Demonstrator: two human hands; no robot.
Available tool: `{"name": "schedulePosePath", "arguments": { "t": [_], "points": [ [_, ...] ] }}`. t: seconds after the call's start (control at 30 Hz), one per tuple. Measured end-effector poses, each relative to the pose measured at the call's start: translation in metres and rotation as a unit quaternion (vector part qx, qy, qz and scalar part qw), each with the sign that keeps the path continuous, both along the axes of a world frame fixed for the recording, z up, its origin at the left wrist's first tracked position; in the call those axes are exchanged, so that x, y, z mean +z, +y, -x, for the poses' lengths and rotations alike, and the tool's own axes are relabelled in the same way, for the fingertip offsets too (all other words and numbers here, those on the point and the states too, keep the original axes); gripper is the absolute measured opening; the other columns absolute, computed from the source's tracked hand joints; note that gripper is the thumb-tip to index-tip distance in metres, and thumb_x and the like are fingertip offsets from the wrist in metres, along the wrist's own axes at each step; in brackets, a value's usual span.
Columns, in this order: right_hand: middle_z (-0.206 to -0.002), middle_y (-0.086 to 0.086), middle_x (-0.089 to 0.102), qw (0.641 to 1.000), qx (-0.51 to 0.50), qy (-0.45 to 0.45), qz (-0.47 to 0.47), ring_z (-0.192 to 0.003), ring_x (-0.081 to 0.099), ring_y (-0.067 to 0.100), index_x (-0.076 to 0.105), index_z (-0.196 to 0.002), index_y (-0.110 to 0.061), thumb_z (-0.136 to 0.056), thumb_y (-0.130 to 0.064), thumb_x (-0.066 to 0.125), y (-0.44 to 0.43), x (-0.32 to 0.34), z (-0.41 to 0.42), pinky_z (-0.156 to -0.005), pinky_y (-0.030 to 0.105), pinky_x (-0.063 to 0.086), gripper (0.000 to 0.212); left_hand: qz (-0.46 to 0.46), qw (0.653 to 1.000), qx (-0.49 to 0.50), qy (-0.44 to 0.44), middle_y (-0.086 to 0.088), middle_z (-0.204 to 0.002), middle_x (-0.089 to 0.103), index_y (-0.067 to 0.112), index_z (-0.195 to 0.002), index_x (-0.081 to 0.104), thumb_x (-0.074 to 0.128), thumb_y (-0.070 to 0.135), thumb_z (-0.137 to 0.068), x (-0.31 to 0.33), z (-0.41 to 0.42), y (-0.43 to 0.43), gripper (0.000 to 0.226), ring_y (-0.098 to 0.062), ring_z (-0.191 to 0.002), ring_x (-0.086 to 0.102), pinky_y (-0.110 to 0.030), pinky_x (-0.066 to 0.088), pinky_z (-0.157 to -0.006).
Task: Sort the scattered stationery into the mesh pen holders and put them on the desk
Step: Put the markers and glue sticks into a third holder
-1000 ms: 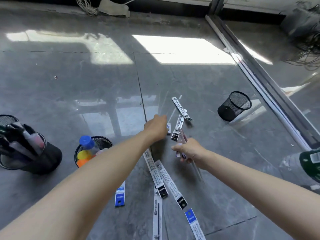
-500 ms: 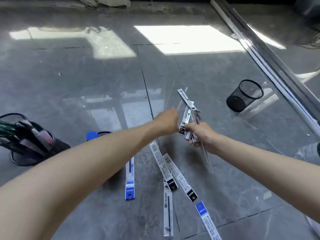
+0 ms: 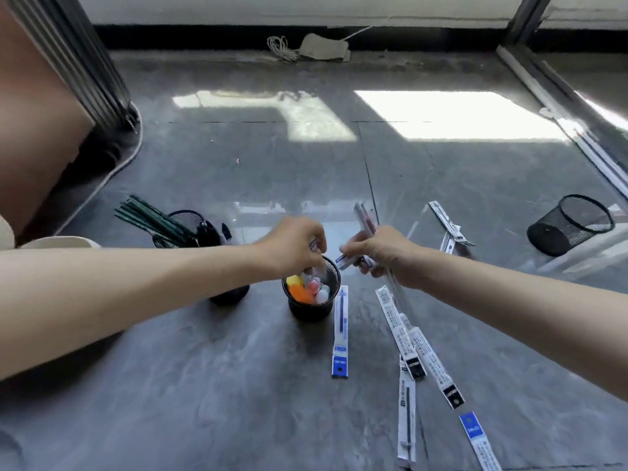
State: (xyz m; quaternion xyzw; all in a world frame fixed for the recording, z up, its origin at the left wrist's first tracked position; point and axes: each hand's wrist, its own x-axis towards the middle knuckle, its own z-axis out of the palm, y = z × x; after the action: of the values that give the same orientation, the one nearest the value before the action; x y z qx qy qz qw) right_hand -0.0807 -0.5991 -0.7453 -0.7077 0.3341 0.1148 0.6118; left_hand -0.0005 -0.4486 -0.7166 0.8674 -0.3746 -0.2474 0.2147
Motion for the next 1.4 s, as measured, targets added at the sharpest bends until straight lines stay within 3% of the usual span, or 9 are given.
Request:
{"name": "schedulePosePath", "arguments": {
  "t": [0.13,0.3,0.6,0.73,0.83,0.93,1.13,1.3,1.4],
  "points": [
    [-0.051,0.007,0.061,0.999,0.016,0.009,0.035,-0.038,0.041,0.011,0.059,-0.069,-0.007,-0.078,-0.001,0.066,0.018,-0.002,-0.005,-0.042,0.017,0.023,0.013,0.025,0.999,0.010,-0.017,-0.005,-0.089,0.057,0.010,-0.094,0.065,0.067,0.008,-0.081,-0.015,0.010,0.000,0.014,-0.018,-0.072,0.056,-0.031,0.049,-0.063],
    [-0.055,0.005,0.061,0.997,0.028,0.009,0.077,-0.044,0.044,0.014,0.060,-0.073,-0.008,-0.085,-0.012,0.065,0.023,-0.008,-0.003,-0.040,0.018,0.027,0.014,0.027,0.998,0.024,-0.059,-0.006,-0.104,0.058,0.010,-0.103,0.063,0.059,0.012,-0.088,-0.024,0.008,0.003,0.016,-0.021,-0.094,0.054,-0.023,0.034,-0.070],
    [-0.062,0.015,0.061,0.999,0.019,0.020,0.046,-0.047,0.060,0.020,0.056,-0.081,-0.006,-0.092,-0.007,0.052,0.024,-0.012,-0.011,-0.042,0.022,0.044,0.011,0.081,0.994,0.060,0.039,-0.006,-0.116,0.052,0.015,-0.136,0.038,0.043,0.001,-0.089,-0.015,0.016,0.008,0.050,-0.018,-0.107,0.050,-0.022,0.037,-0.084],
    [-0.068,0.022,0.059,1.000,-0.005,-0.004,0.016,-0.053,0.062,0.026,0.055,-0.090,0.000,-0.095,-0.010,0.048,0.026,-0.011,-0.010,-0.042,0.027,0.050,0.014,0.057,0.997,0.050,0.024,-0.009,-0.093,0.061,0.019,-0.141,0.028,0.052,0.002,-0.087,-0.020,0.021,0.007,0.062,-0.019,-0.080,0.053,-0.022,0.041,-0.062],
    [-0.065,0.017,0.061,1.000,0.001,-0.010,0.024,-0.052,0.063,0.026,0.056,-0.096,0.006,-0.095,-0.013,0.047,0.027,-0.009,-0.009,-0.044,0.028,0.050,0.020,0.031,0.999,0.042,-0.009,-0.011,-0.109,0.061,0.020,-0.143,0.024,0.058,0.009,-0.085,-0.020,0.024,0.005,0.068,-0.024,-0.089,0.058,-0.038,0.050,-0.077],
    [-0.068,0.018,0.061,0.999,0.006,-0.011,0.033,-0.058,0.065,0.030,0.057,-0.098,0.006,-0.093,-0.011,0.047,0.029,-0.006,-0.010,-0.045,0.028,0.051,0.020,0.042,0.998,0.033,-0.039,-0.010,-0.123,0.049,0.017,-0.135,0.036,0.060,0.011,-0.085,-0.021,0.026,0.003,0.056,-0.026,-0.102,0.056,-0.042,0.048,-0.086],
    [-0.062,0.013,0.058,0.999,0.008,-0.032,0.039,-0.050,0.058,0.022,0.057,-0.088,-0.001,-0.094,-0.011,0.047,0.029,-0.001,-0.009,-0.040,0.023,0.043,0.015,0.089,0.992,0.023,-0.091,-0.006,-0.118,0.048,0.014,-0.120,0.051,0.053,0.008,-0.090,-0.025,0.022,0.007,0.031,-0.026,-0.099,0.058,-0.041,0.047,-0.085],
    [-0.054,0.011,0.048,0.992,0.026,-0.118,0.028,-0.035,0.038,0.010,0.055,-0.062,-0.006,-0.086,-0.001,0.060,0.028,0.009,-0.008,-0.038,0.019,0.028,0.024,0.151,0.980,0.125,0.020,0.000,-0.108,0.054,0.015,-0.123,0.055,0.050,0.032,-0.094,-0.008,0.012,0.004,0.034,-0.016,-0.095,0.053,-0.024,0.040,-0.081],
    [-0.053,0.007,0.045,0.986,0.088,-0.139,-0.042,-0.040,0.036,0.010,0.057,-0.063,-0.010,-0.084,0.002,0.062,0.030,0.019,-0.006,-0.041,0.018,0.025,0.025,0.228,0.948,0.162,0.155,-0.001,-0.095,0.057,0.016,-0.121,0.057,0.052,0.030,-0.095,0.005,0.007,0.000,0.030,-0.012,-0.074,0.056,-0.013,0.042,-0.058]
  ]
}}
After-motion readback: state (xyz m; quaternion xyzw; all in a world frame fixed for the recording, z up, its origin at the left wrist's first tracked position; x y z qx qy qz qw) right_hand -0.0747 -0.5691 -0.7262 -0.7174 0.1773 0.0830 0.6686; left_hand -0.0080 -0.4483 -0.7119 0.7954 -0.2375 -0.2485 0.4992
